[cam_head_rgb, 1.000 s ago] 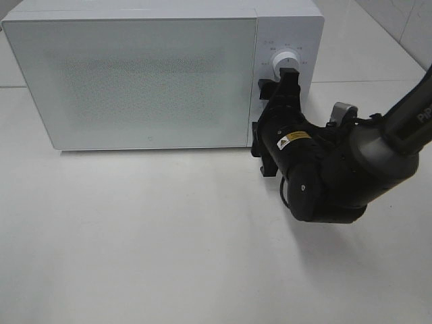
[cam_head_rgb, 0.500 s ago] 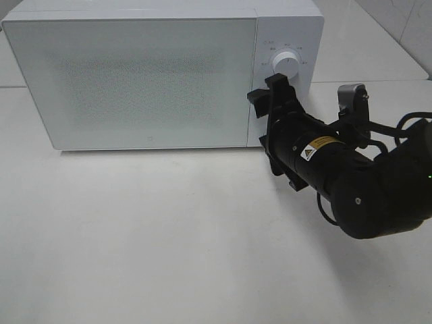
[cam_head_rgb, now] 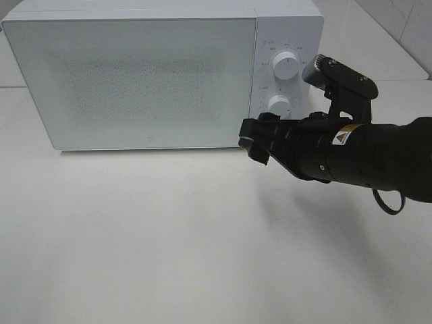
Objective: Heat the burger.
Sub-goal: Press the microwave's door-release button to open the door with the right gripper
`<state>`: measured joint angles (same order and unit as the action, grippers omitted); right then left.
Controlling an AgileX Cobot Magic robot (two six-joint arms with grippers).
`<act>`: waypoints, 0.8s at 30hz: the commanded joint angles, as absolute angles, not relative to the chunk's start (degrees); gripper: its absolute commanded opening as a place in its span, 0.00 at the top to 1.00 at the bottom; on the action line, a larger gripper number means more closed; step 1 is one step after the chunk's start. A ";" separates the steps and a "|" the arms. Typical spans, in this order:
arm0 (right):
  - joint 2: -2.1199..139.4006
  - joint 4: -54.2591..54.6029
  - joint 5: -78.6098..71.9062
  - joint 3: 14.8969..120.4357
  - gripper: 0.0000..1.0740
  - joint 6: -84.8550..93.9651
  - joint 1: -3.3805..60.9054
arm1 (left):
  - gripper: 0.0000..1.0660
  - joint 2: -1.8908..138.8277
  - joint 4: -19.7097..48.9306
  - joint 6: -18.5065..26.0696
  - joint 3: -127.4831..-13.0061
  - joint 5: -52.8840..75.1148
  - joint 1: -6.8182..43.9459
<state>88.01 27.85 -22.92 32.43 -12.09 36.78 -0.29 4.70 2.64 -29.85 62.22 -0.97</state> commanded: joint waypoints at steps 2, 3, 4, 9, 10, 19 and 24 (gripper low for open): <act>83.54 30.08 -14.44 32.54 0.30 0.34 36.67 | 0.06 -0.69 4.87 2.58 -29.68 61.48 -1.15; 82.62 30.08 -12.66 32.54 0.30 2.12 36.67 | 0.06 -0.69 4.87 2.58 -29.68 61.48 -1.15; 81.07 30.02 -9.40 32.54 0.30 5.10 36.61 | 0.06 -0.69 4.87 2.58 -29.68 61.48 -1.15; 76.89 28.42 1.66 33.46 0.30 10.14 33.40 | 0.06 -0.69 4.87 2.58 -29.68 61.48 -1.15; 76.89 28.42 1.66 33.46 0.30 10.14 33.40 | 0.06 -0.69 4.87 2.58 -29.68 61.48 -1.15; 68.87 14.50 25.50 38.90 0.30 9.22 30.02 | 0.06 -0.69 4.87 2.58 -29.68 61.48 -1.15; 64.52 12.66 37.47 41.25 0.30 9.28 30.02 | 0.06 -0.69 4.87 2.58 -29.68 61.48 -1.15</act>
<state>65.95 13.52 33.00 40.51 9.17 30.48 -0.29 4.70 2.64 -29.85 62.22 -0.97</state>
